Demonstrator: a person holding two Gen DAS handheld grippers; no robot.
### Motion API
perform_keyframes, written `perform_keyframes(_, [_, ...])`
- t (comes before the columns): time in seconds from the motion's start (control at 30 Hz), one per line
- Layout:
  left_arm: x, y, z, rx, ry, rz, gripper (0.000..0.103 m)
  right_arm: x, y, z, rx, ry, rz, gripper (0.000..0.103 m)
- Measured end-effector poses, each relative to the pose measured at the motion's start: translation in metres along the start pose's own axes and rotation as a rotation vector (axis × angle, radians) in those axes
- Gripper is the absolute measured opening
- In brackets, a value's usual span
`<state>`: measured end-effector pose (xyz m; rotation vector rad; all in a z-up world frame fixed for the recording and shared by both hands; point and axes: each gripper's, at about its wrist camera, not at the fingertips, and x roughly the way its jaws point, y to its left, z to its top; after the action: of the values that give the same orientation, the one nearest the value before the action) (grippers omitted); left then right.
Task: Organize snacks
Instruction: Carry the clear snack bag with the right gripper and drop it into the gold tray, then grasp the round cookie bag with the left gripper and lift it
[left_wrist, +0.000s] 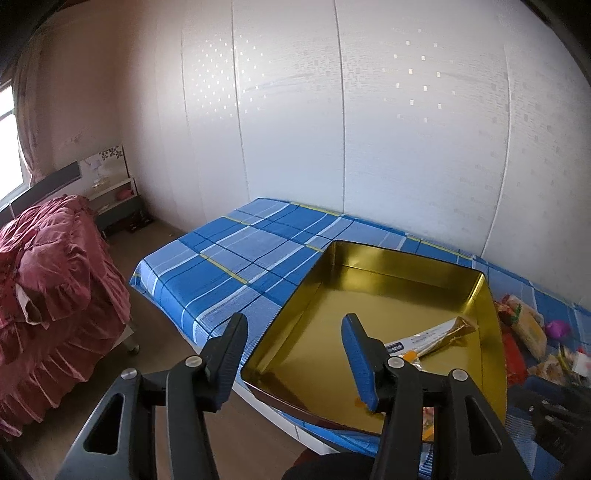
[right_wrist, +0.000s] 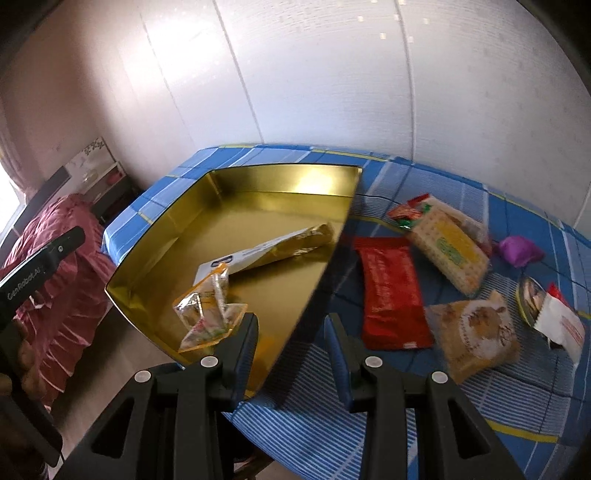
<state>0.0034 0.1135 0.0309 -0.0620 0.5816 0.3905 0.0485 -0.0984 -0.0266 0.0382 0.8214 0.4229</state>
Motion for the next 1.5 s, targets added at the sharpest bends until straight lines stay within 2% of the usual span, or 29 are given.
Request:
perform_keyframes(1.3, [-0.015, -0.05, 0.001, 0.124, -0.032, -0.045, 0.054, -0.039, -0.103, -0.036, 0.214, -0.063, -0.147, 0.038])
perform_keyframes(1.4, [-0.014, -0.059, 0.001, 0.147, -0.026, -0.067, 0.054, -0.043, -0.113, -0.041, 0.22, -0.07, -0.177, 0.038])
perform_keyframes(1.5, [-0.013, -0.075, 0.001, 0.196, -0.012, -0.131, 0.054, -0.048, -0.129, -0.052, 0.226, -0.072, -0.232, 0.038])
